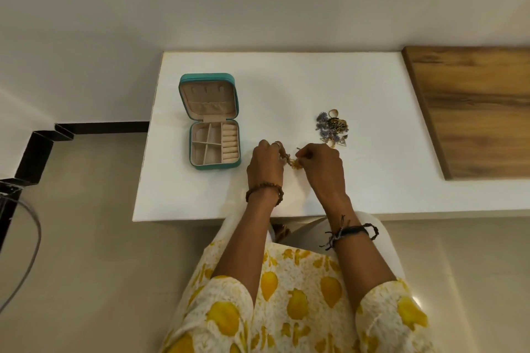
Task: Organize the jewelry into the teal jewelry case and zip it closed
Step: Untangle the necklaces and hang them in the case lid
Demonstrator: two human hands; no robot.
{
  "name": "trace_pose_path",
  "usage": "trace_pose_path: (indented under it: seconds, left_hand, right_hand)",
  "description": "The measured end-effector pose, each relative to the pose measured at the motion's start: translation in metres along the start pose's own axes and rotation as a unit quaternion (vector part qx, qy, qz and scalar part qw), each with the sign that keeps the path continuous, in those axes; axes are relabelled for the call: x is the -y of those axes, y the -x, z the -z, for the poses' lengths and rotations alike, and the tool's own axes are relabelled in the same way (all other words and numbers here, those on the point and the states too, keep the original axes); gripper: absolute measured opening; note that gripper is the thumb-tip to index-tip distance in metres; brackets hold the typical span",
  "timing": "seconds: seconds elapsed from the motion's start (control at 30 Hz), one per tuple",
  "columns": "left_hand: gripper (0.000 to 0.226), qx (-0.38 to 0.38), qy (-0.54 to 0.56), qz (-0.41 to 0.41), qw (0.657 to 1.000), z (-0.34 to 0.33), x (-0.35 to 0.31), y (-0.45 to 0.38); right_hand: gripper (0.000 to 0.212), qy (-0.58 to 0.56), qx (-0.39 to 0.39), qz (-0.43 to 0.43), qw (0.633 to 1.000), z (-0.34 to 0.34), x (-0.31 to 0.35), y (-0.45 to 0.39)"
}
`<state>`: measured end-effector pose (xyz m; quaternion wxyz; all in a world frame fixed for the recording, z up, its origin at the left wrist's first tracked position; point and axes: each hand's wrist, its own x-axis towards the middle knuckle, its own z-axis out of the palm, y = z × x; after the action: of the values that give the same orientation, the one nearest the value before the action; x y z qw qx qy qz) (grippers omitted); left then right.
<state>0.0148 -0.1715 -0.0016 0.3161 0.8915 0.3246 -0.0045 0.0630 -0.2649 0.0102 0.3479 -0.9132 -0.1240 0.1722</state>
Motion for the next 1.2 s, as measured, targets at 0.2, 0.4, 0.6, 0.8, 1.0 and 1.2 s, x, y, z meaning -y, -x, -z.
trace_pose_path:
  seconds: [0.2, 0.4, 0.6, 0.8, 1.0, 1.2]
  left_hand:
    - [0.012, 0.018, 0.085, 0.008, 0.996, 0.009, 0.006, -0.003]
    - [0.016, 0.002, 0.273, 0.049, 0.961, 0.029, 0.011, 0.001]
    - [0.017, -0.054, 0.419, 0.078, 0.903, 0.041, 0.019, 0.003]
    - [0.022, -0.104, 0.401, 0.064, 0.908, 0.046, 0.021, 0.001]
    - [0.020, -0.170, 0.305, -0.008, 0.937, 0.048, 0.018, 0.001]
    - [0.019, -0.188, 0.290, -0.036, 0.938, 0.048, 0.015, 0.000]
  right_hand:
    - [0.025, 0.010, 0.014, 0.002, 1.000, -0.003, 0.003, -0.003]
    - [0.026, -0.082, 0.096, 0.036, 0.991, -0.005, 0.010, -0.006]
    - [0.014, -0.192, 0.107, 0.062, 0.974, -0.008, 0.026, -0.005]
    - [0.011, -0.186, 0.056, 0.090, 0.977, -0.010, 0.035, -0.005]
    - [0.013, -0.200, 0.046, 0.069, 0.976, -0.012, 0.036, -0.007]
    - [0.018, -0.307, 0.072, -0.009, 0.949, -0.008, 0.038, -0.007]
